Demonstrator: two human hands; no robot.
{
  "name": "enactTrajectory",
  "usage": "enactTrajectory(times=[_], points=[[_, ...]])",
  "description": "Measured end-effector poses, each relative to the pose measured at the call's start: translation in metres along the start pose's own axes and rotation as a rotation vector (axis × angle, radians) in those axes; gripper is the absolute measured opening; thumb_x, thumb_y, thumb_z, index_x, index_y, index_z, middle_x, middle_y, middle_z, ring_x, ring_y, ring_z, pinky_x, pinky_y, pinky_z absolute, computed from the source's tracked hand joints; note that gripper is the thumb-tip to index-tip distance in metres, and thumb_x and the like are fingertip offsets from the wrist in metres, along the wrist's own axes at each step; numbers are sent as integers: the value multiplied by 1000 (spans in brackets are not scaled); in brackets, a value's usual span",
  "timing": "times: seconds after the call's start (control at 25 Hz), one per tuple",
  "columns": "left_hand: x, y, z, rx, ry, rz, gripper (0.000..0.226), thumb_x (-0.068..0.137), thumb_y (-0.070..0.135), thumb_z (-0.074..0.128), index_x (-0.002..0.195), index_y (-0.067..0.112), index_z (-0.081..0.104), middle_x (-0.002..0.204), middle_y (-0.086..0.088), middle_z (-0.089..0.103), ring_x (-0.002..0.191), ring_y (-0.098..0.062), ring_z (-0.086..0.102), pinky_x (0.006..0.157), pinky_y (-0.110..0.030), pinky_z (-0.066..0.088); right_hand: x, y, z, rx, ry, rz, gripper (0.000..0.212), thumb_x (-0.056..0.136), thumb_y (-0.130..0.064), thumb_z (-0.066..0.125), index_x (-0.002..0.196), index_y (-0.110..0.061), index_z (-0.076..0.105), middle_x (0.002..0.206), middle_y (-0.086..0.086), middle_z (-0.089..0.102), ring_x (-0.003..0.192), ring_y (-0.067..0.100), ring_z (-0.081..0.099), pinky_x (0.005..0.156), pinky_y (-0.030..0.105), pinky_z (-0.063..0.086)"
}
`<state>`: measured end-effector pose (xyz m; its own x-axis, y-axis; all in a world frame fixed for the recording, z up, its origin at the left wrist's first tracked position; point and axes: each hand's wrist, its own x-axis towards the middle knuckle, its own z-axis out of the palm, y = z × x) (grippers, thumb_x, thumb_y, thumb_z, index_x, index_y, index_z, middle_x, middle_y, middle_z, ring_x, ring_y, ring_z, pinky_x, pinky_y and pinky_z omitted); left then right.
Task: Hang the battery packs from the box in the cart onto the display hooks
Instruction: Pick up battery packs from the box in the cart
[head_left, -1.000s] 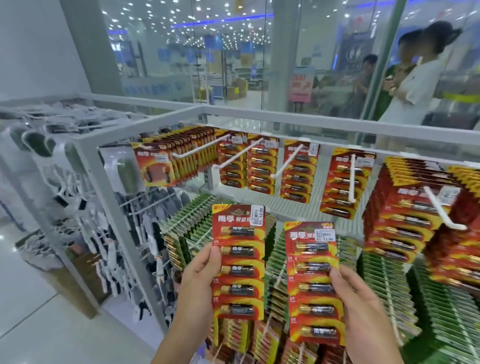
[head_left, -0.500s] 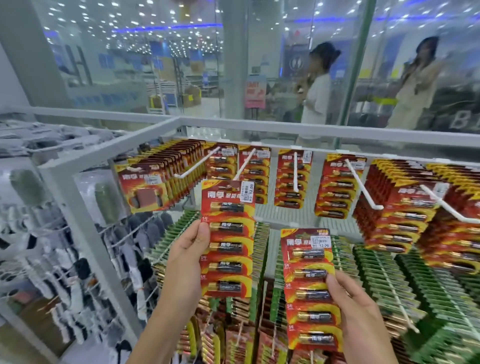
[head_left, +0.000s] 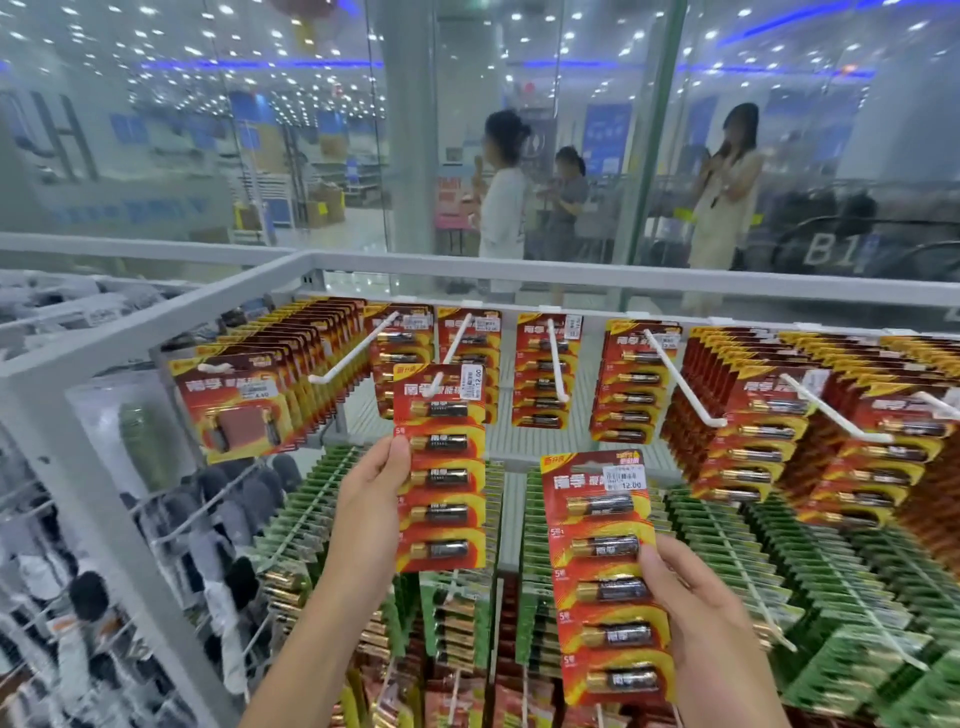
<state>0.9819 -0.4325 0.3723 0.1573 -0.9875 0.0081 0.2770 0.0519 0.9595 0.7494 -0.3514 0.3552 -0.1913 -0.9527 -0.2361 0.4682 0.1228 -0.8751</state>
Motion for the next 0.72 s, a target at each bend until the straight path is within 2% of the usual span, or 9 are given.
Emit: enactTrajectory(times=[0.08, 0.2, 0.36, 0.44, 0.52, 0.6, 0.72], points=[[17, -2, 8, 32, 0, -6, 32, 110, 34, 45, 114, 19, 73, 102, -9, 80, 89, -32, 79, 76, -47, 63, -4, -5, 3, 6, -27, -19, 19, 80, -23, 70, 93, -15, 82, 107, 20, 77, 99, 41, 74, 98, 61, 52], [48, -3, 17, 90, 14, 12, 31, 111, 36, 44, 113, 20, 72, 97, -5, 81, 89, -30, 79, 72, -43, 64, -12, -14, 11, 9, -105, -67, 19, 80, -21, 67, 89, -16, 83, 102, 19, 78, 89, 36, 77, 84, 51, 57], [81, 3, 32, 176, 33, 12, 29, 113, 34, 42, 98, 30, 66, 70, 13, 76, 74, -10, 76, 53, -21, 54, -16, -24, 27, -54, -156, -145, 24, 82, -28, 66, 98, -18, 81, 100, 14, 79, 89, 32, 77, 70, 43, 64], [87, 6, 38, 188, 4, 16, 30, 114, 31, 39, 92, 30, 60, 47, 17, 62, 48, 2, 64, 41, -14, 43, -15, -25, 34, -92, -139, -171, 22, 83, -32, 66, 96, -23, 80, 101, 11, 79, 93, 32, 77, 81, 48, 62], [86, 11, 42, 239, 1, 28, 31, 114, 26, 38, 87, 27, 53, 32, 17, 46, 30, 5, 47, 32, -11, 33, -12, -26, 39, -106, -111, -159, 17, 85, -34, 65, 91, -27, 80, 103, 9, 79, 98, 34, 76, 93, 56, 57], [85, 15, 46, 296, -6, 46, 32, 114, 23, 38, 85, 25, 50, 29, 15, 42, 26, 4, 43, 31, -11, 30, -8, -25, 40, -107, -88, -141, 17, 91, -32, 64, 92, -26, 80, 104, 10, 79, 98, 35, 75, 95, 61, 56], [88, 14, 48, 293, -7, 71, 32, 114, 22, 38, 84, 26, 49, 30, 14, 43, 26, 4, 45, 30, -11, 30, -5, -23, 40, -113, -69, -133, 18, 96, -30, 62, 92, -26, 80, 103, 10, 79, 97, 34, 76, 92, 59, 57]])
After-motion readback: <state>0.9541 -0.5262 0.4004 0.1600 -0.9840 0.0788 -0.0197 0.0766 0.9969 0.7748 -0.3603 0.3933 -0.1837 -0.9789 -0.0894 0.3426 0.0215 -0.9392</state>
